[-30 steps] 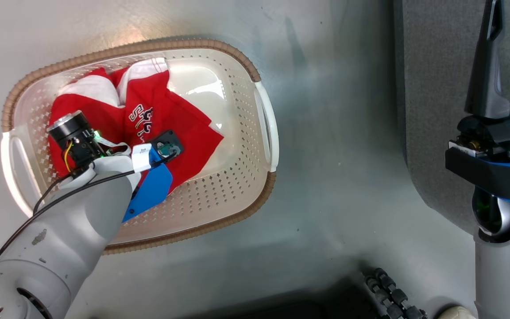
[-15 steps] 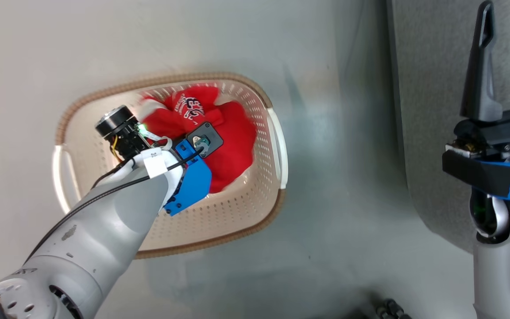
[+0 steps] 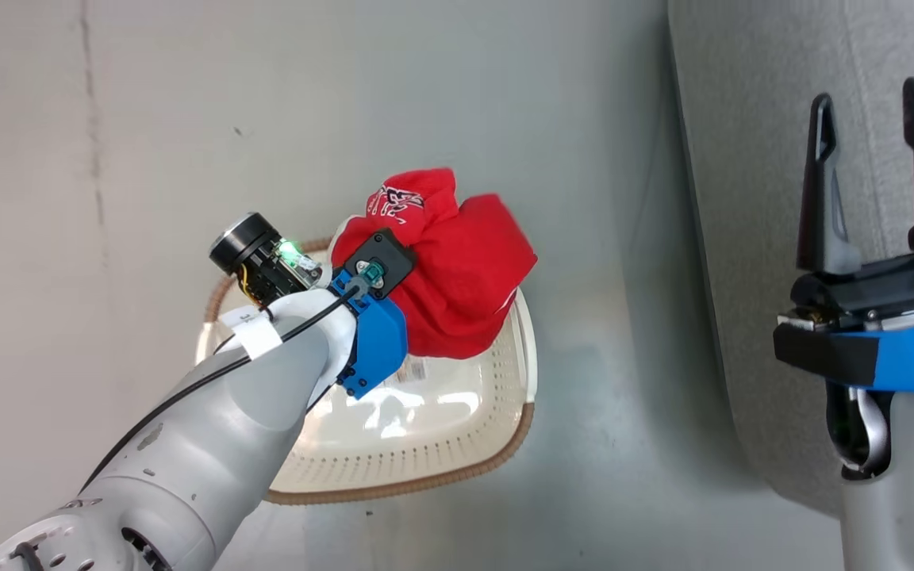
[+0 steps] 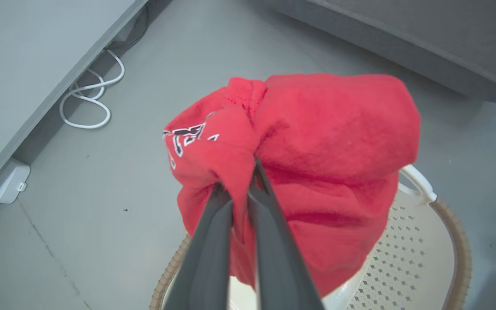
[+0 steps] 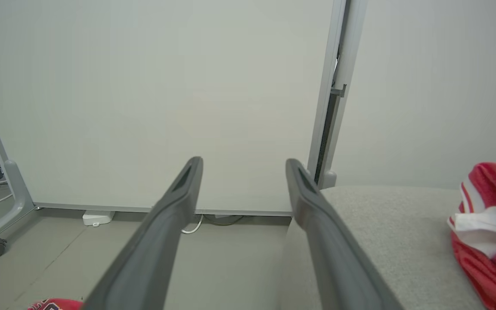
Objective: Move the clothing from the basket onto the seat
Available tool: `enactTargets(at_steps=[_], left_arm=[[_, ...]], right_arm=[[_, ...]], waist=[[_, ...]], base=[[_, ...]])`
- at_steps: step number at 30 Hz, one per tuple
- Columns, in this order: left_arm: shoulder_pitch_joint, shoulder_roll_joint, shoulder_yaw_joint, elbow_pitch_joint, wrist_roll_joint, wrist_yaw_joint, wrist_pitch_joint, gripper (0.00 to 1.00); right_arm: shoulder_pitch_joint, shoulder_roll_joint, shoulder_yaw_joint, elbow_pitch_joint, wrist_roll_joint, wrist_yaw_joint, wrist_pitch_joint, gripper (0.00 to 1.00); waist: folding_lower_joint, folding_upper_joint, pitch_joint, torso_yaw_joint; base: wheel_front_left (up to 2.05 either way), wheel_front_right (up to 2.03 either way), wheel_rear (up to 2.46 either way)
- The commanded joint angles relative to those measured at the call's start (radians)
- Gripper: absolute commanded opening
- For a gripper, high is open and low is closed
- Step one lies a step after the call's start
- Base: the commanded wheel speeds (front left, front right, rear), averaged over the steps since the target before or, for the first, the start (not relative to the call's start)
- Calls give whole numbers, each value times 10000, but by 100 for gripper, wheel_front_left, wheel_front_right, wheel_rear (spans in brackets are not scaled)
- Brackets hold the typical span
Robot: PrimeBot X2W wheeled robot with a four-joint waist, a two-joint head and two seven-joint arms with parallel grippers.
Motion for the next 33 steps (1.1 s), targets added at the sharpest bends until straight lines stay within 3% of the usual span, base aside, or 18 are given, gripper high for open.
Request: enactTargets(at_steps=[1, 10, 21, 33], left_arm=[[91, -51, 123, 13, -155, 2, -329, 0], [152, -25, 690, -783, -310, 253, -783, 0], [884, 832, 2437, -3512, -200, 781, -789, 0], [1398, 1366, 3184, -4910, 27, 847, -789, 0]], right_arm=[[262, -67, 3, 114, 46, 5, -6, 100], [931, -43, 23, 488, 118, 5, -6, 100], [1847, 5, -59, 842, 189, 5, -6, 100], [2489, 68, 122, 1096, 360, 5, -6, 100]], waist=[[1, 0, -900, 297], [1, 0, -2213, 502], [1, 0, -3679, 797], [1, 0, -4680, 1079]], base=[[0, 0, 0], [0, 0, 0], [0, 0, 0], [0, 0, 0]])
